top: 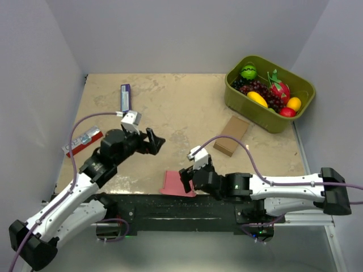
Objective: Fold the paper box
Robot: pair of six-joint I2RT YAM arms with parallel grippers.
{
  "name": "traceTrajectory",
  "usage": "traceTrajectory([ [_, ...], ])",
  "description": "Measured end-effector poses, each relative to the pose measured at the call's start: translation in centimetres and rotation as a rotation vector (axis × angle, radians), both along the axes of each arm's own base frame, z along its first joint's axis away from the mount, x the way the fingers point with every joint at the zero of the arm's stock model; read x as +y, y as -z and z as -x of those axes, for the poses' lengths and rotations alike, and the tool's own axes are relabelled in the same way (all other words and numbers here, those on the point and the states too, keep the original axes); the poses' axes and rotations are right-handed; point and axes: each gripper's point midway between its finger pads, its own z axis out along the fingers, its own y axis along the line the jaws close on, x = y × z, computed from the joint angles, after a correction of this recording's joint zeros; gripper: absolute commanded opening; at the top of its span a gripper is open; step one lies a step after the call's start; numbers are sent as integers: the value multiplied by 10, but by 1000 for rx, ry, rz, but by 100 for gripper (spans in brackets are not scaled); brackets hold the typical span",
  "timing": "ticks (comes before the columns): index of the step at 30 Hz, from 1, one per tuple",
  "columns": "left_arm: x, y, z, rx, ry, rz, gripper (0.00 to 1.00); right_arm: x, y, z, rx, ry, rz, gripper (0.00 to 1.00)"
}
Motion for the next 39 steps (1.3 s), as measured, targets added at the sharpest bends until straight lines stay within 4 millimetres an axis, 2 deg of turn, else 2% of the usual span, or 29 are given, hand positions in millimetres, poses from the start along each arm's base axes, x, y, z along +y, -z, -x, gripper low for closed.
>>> traceTrajectory([
  [2,12,-28,-11,-44,-11,-21,94,13,5,17,-21,-72,62,82],
  [5,26,-48,-28,-102,-33,-78,94,32,19,35,-58,-129,156,81],
  [7,33,-40,-34,-106,-38,-141,94,41,34,43,-85,-147,225,81],
  [13,45,15,-32,-22,-13,-291,94,46,72,60,-192,-186,398,81],
  [15,49,25,-30,3,-7,-318,94,49,81,63,-224,-191,442,81],
  [22,53,28,-32,1,-8,-338,94,58,102,59,-308,-172,588,79],
  [25,53,28,-33,4,-9,-336,94,56,109,55,-345,-156,656,74],
  [32,54,28,-33,1,-3,-335,94,60,112,45,-433,-64,768,55],
  [39,54,27,-33,2,1,-330,94,62,114,48,-491,-28,822,35],
])
